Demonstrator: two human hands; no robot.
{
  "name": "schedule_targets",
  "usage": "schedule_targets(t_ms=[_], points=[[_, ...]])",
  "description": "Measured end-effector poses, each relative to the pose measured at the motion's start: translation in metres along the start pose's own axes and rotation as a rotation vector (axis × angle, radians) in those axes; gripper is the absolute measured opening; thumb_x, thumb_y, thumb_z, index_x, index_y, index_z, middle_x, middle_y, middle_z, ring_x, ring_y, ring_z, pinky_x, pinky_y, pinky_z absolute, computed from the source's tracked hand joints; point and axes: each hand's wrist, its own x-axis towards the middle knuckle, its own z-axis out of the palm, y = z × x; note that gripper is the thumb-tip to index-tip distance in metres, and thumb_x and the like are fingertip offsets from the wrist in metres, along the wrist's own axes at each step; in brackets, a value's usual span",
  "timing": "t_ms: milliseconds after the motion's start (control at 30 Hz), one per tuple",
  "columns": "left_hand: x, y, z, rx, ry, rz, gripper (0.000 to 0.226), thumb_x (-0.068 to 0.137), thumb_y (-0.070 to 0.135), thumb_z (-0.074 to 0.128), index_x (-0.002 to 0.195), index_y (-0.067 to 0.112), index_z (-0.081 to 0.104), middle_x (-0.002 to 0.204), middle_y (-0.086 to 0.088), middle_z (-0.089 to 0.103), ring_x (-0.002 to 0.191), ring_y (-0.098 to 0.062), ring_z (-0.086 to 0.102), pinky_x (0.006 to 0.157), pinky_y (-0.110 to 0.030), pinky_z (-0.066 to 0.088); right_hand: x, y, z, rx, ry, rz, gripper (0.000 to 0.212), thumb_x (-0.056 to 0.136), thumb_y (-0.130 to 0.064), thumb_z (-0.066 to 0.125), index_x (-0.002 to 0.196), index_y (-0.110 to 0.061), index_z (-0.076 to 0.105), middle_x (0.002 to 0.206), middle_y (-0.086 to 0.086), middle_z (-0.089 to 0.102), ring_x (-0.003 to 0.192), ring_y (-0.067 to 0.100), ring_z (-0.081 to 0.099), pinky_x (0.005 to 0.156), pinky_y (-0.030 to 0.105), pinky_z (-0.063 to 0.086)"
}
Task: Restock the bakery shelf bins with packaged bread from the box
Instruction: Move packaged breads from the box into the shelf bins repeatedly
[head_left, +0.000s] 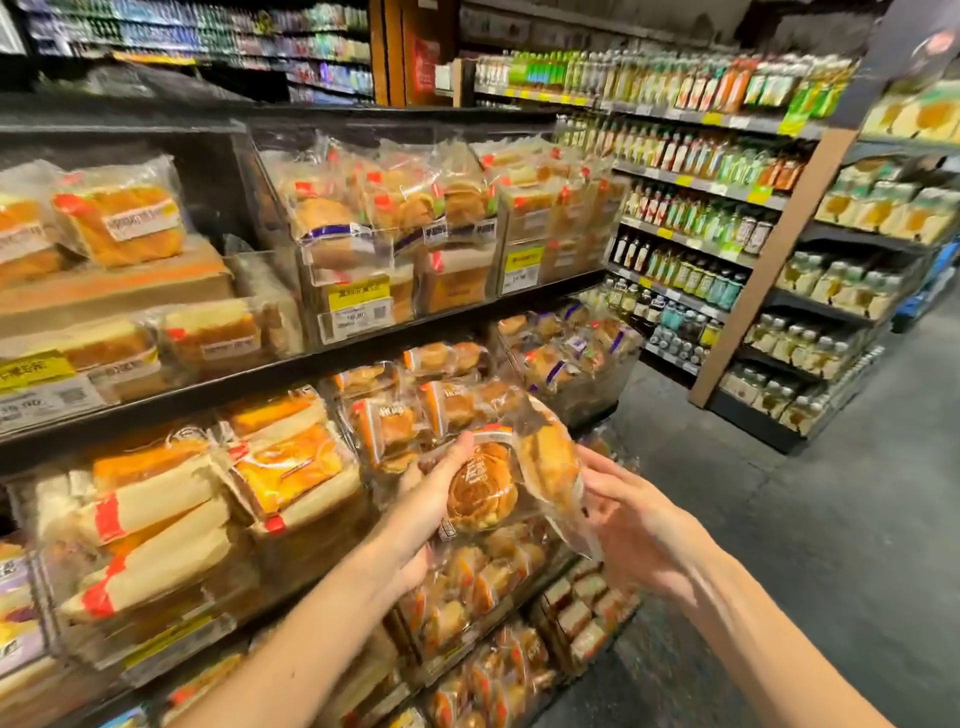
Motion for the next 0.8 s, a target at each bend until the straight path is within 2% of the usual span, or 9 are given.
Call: schedule_targets(t_ms=[67,200,233,300,367,433,667,733,800], points=[[0.024,0.009,0.011,-0.012,0.017,0.013,0.075,0.062,0.068,0.08,0.124,0.033,0.056,0.113,0.0,0.072,0.104,-0.018,0.067,0.075,-0.031,0.055,0.021,-0.021,-0.009,-0.02,0.012,-0.026,0.118,0.034,-0.019,0.103,0.14,-0.019,0.051,0.13,0.013,0.066,0.098,0.026,0.068,0.075,0.038,0.055],[0.064,0.018,0.015,-0.052,0.087,0.033,0.118,0.039,0.073,0.089,0.141,0.031,0.046,0.12,-0.002,0.071,0.111,-0.023,0.067,0.1,-0.047,0.051,0.057,-0.05,-0.018,-0.121,0.007,-0.041,0.113,0.038,-0.016,0.101,0.139,-0.021,0.051,0.124,0.011,0.07,0.098,0.03,0.073,0.078,0.043,0.057],[0.072,0.021,0.014,-0.068,0.114,0.04,0.116,0.042,0.069,0.09,0.142,0.031,0.045,0.119,-0.003,0.071,0.111,-0.024,0.067,0.101,-0.048,0.05,0.067,-0.055,-0.02,-0.159,0.019,-0.049,0.103,0.046,-0.013,0.096,0.138,-0.022,0.052,0.125,0.011,0.069,0.102,0.032,0.072,0.082,0.046,0.056],[0.08,0.026,0.016,-0.086,0.148,0.056,0.087,0.061,0.055,0.086,0.135,0.024,0.053,0.111,-0.007,0.074,0.107,-0.026,0.069,0.099,-0.048,0.052,0.09,-0.064,-0.027,-0.2,0.021,-0.051,0.091,0.055,-0.006,0.091,0.136,-0.022,0.053,0.127,0.013,0.066,0.109,0.037,0.068,0.086,0.053,0.056],[0.085,0.027,0.018,-0.086,0.184,0.07,0.046,0.084,0.04,0.071,0.124,0.019,0.062,0.105,-0.009,0.076,0.104,-0.027,0.07,0.097,-0.046,0.053,0.113,-0.072,-0.034,-0.243,-0.018,-0.045,0.088,0.055,-0.005,0.093,0.133,-0.019,0.056,0.126,0.015,0.066,0.108,0.037,0.069,0.078,0.047,0.059],[0.091,0.026,0.019,-0.096,0.24,0.078,0.03,0.093,0.031,0.062,0.119,0.017,0.066,0.103,-0.01,0.076,0.103,-0.027,0.07,0.096,-0.045,0.053,0.135,-0.079,-0.04,-0.312,-0.073,-0.045,0.091,0.051,-0.013,0.096,0.133,-0.016,0.057,0.124,0.016,0.067,0.104,0.034,0.07,0.076,0.041,0.059],[0.108,0.02,0.039,-0.202,0.481,0.156,0.038,0.087,0.031,0.07,0.123,0.02,0.063,0.104,-0.008,0.076,0.099,-0.025,0.072,0.09,-0.044,0.055,0.196,-0.104,-0.05,-0.435,-0.255,0.033,0.062,0.064,-0.02,0.083,0.122,-0.019,0.059,0.115,0.009,0.068,0.098,0.027,0.071,0.095,0.044,0.054],[0.111,0.019,0.045,-0.23,0.554,0.184,0.045,0.084,0.031,0.074,0.125,0.022,0.059,0.105,-0.008,0.076,0.099,-0.025,0.073,0.09,-0.047,0.056,0.211,-0.11,-0.05,-0.425,-0.317,0.092,0.055,0.072,-0.019,0.08,0.123,-0.021,0.059,0.11,0.007,0.067,0.081,0.017,0.068,0.093,0.039,0.052],[0.111,0.018,0.05,-0.24,0.605,0.208,0.049,0.083,0.031,0.076,0.127,0.024,0.056,0.108,-0.008,0.075,0.099,-0.025,0.073,0.09,-0.049,0.056,0.227,-0.113,-0.051,-0.476,-0.367,0.113,0.054,0.079,-0.016,0.079,0.128,-0.023,0.059,0.115,0.007,0.067,0.081,0.017,0.067,0.083,0.036,0.054]])
